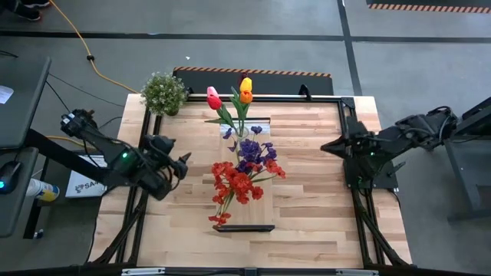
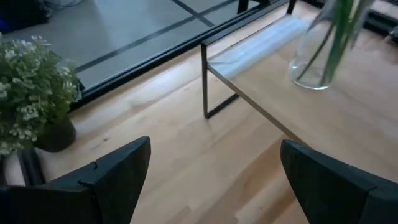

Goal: Pick and place flowers into a vace then onto a shelf
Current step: Return to Home Position

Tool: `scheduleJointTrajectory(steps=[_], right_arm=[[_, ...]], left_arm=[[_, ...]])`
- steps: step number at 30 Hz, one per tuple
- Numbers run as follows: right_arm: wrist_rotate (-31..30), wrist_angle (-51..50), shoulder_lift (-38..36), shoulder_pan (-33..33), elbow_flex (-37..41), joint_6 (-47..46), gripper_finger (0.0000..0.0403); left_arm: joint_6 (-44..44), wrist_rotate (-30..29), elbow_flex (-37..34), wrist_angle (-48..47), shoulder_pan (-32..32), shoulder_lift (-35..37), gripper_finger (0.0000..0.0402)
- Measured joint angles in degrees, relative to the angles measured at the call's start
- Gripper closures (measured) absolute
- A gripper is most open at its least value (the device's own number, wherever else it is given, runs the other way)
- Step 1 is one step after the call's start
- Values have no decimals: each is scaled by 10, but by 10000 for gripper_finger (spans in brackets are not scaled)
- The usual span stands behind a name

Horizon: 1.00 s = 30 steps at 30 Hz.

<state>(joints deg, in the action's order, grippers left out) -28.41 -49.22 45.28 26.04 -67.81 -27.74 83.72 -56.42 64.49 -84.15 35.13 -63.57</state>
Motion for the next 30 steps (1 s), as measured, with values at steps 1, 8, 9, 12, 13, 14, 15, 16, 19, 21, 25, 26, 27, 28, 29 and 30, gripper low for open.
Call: scheduleJointTrajectory(steps=[1, 8, 9, 12, 13, 14, 15, 16, 19, 21, 25, 26, 27, 28, 29, 30], right_arm=[[-9, -4, -7, 0, 0, 6, 400], [-66, -50, -48, 0, 0, 12, 402], [-75, -58, -54, 0, 0, 12, 402], [-100, -70, -71, 0, 0, 14, 402], [-107, -75, -77, 0, 0, 19, 402], [-113, -77, -82, 0, 0, 24, 402], [-119, -76, -87, 0, 0, 28, 402], [-123, -76, -93, 0, 0, 33, 402], [-130, -76, -109, 0, 0, 46, 402], [-134, -79, -119, 0, 0, 55, 402], [-143, -84, -140, 0, 0, 71, 403], [-145, -85, -145, 0, 0, 75, 403], [-148, -85, -151, 0, 0, 81, 403], [-148, -85, -157, 0, 0, 87, 403], [-148, -85, -163, 0, 0, 94, 403], [-148, -84, -169, 0, 0, 100, 403]], left_arm=[[-21, 3, 0, 12, -14, 0, 10], [-130, 9, 0, 47, -92, 0, 9], [-133, 7, 0, 43, -101, 3, 9], [-136, 6, 0, 16, -127, 17, 11], [-134, 3, 0, 3, -133, 23, 11], [-131, 1, 0, -6, -138, 30, 10], [-130, 0, 0, -13, -142, 40, 10], [-132, -2, 0, -20, -143, 53, 9], [-141, -11, -1, -32, -145, 96, 10], [-146, -21, -10, -30, -145, 129, 11], [-162, -14, -44, -21, -145, 196, 9], [-164, -11, -55, -18, -145, 211, 9], [-164, -9, -67, -11, -145, 224, 9], [-165, -7, -79, -2, -145, 236, 10], [-167, -3, -92, 7, -145, 248, 11], [-172, 3, -106, 19, -145, 259, 11]])
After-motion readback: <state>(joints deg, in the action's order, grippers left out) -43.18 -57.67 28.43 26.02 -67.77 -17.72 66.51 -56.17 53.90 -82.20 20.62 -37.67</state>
